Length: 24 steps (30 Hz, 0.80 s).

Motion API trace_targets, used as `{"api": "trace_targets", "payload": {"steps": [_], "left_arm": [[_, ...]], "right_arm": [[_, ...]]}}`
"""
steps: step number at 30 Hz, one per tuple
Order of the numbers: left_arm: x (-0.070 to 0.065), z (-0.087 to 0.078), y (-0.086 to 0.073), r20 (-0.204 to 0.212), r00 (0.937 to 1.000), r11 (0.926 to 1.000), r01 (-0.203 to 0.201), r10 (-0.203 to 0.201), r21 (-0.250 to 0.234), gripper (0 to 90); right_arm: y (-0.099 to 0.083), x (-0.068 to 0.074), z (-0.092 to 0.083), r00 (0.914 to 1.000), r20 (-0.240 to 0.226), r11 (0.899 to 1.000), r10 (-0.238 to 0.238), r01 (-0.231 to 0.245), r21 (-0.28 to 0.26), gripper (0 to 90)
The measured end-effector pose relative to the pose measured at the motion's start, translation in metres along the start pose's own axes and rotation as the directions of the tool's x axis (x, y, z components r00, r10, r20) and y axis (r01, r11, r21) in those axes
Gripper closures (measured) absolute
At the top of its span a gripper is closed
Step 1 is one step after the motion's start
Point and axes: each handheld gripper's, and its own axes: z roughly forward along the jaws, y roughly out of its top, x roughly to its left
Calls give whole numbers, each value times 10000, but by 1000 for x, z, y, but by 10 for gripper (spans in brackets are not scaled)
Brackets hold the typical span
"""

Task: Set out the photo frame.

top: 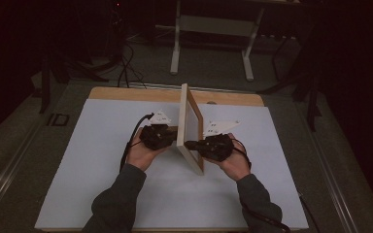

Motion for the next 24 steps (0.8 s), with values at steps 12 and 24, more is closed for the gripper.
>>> {"api": "trace_targets", "payload": {"steps": [12, 24], "left_arm": [[6, -1, -3, 829, 9963, 9991, 247, -217, -350, 900], [17, -3, -7, 1329, 9905, 9981, 423, -361, -442, 900]], "right_arm": [[7, 6, 8, 9999, 13, 9999, -132, 132, 27, 900], [9, 8, 15, 10000, 54, 10000, -38, 38, -79, 900]]}}
